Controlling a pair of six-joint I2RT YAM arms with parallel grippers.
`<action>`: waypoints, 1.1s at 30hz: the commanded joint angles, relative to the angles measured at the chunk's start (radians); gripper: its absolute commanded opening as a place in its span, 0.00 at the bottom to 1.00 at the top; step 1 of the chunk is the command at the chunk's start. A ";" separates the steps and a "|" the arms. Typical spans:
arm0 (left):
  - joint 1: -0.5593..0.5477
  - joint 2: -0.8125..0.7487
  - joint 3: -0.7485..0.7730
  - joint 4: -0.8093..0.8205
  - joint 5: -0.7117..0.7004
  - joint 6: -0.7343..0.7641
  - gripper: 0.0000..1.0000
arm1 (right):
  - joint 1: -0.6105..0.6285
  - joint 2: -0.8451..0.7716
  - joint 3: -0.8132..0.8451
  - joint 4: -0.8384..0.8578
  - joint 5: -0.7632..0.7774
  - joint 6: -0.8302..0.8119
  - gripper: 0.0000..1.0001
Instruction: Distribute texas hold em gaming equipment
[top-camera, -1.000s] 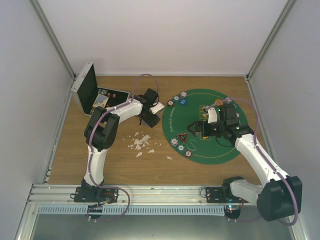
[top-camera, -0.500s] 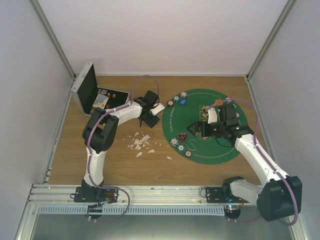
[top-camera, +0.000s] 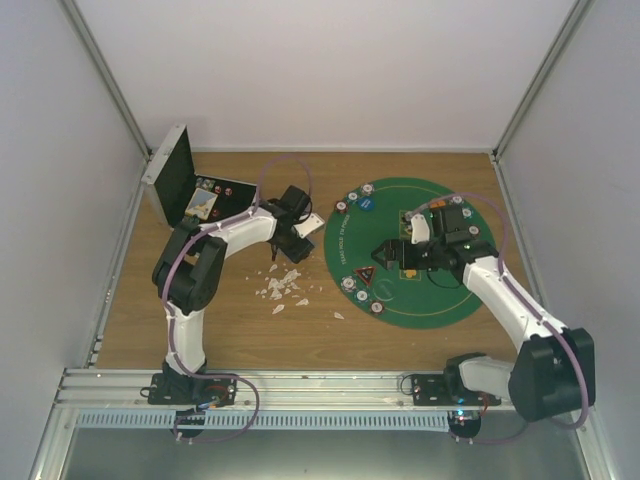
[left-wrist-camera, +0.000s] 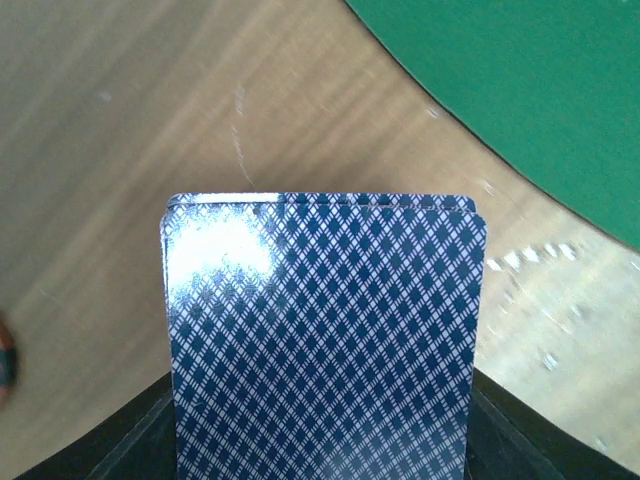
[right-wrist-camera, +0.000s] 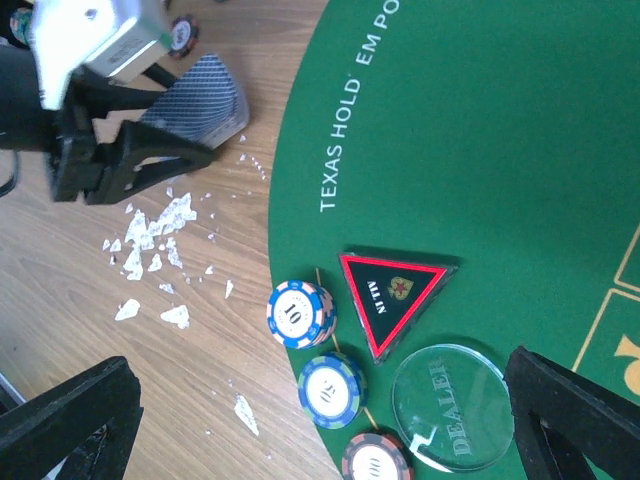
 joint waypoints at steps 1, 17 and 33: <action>-0.006 -0.116 -0.063 -0.024 0.093 0.005 0.57 | -0.009 0.049 0.031 0.035 -0.031 0.023 1.00; -0.169 -0.394 -0.289 0.068 0.219 -0.005 0.57 | 0.006 0.309 0.052 0.121 -0.353 0.099 0.99; -0.223 -0.444 -0.331 0.099 0.215 0.022 0.57 | 0.142 0.430 0.094 0.155 -0.486 0.099 0.94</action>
